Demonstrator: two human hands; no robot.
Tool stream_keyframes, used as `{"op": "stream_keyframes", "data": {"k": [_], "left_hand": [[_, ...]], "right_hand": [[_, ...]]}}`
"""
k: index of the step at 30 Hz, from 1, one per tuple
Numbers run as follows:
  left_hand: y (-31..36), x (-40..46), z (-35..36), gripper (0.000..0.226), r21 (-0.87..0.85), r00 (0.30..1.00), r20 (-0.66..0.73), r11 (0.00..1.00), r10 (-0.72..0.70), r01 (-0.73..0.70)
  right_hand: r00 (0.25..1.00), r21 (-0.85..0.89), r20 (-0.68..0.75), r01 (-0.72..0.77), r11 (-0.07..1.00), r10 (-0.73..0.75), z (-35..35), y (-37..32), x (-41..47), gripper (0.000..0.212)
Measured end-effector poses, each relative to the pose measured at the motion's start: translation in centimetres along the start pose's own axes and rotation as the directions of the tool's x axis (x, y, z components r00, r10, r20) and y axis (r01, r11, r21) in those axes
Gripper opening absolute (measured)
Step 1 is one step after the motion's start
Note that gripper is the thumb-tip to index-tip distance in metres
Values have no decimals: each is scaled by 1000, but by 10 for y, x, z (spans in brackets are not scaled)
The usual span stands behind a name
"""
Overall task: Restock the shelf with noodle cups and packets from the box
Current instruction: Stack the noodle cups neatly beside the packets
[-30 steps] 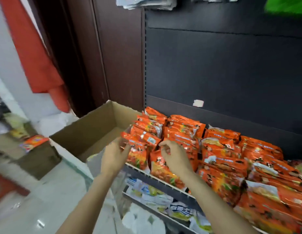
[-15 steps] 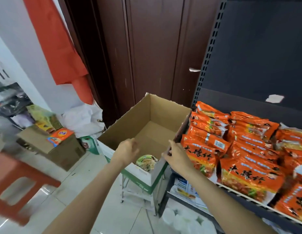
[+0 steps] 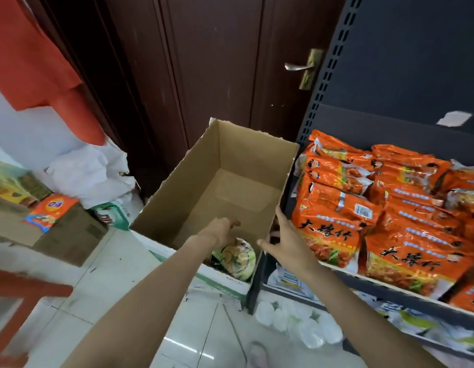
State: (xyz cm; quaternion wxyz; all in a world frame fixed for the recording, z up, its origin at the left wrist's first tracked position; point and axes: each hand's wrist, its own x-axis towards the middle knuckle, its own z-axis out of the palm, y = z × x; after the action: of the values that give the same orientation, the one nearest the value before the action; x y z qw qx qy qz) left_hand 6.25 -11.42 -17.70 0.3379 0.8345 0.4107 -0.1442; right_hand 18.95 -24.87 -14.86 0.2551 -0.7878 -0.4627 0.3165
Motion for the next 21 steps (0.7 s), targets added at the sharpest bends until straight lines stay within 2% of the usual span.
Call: {"op": "stream_keyframes", "data": {"k": [4, 10, 13, 16, 21], "left_hand": [[-7, 14, 4, 50, 12, 994, 107, 1000, -27, 26], [-17, 22, 5, 38, -26, 995, 86, 999, -42, 45], [-20, 21, -2, 29, -112, 998, -15, 992, -54, 52], [-18, 11, -17, 29, -236, 982, -175, 971, -69, 26], [-11, -22, -41, 29, -415, 924, -381, 899, -34, -138]], "right_hand": [[999, 58, -15, -45, 997, 46, 4, 2, -3, 97], [993, 102, -14, -115, 988, 117, 7, -2, -4, 96], [991, 99, -22, -130, 987, 133, 7, -5, -3, 95], [991, 66, -24, -133, 989, 135, 5, -10, -3, 92], [993, 62, -30, -109, 992, 111, -4, -25, -14, 85]]}}
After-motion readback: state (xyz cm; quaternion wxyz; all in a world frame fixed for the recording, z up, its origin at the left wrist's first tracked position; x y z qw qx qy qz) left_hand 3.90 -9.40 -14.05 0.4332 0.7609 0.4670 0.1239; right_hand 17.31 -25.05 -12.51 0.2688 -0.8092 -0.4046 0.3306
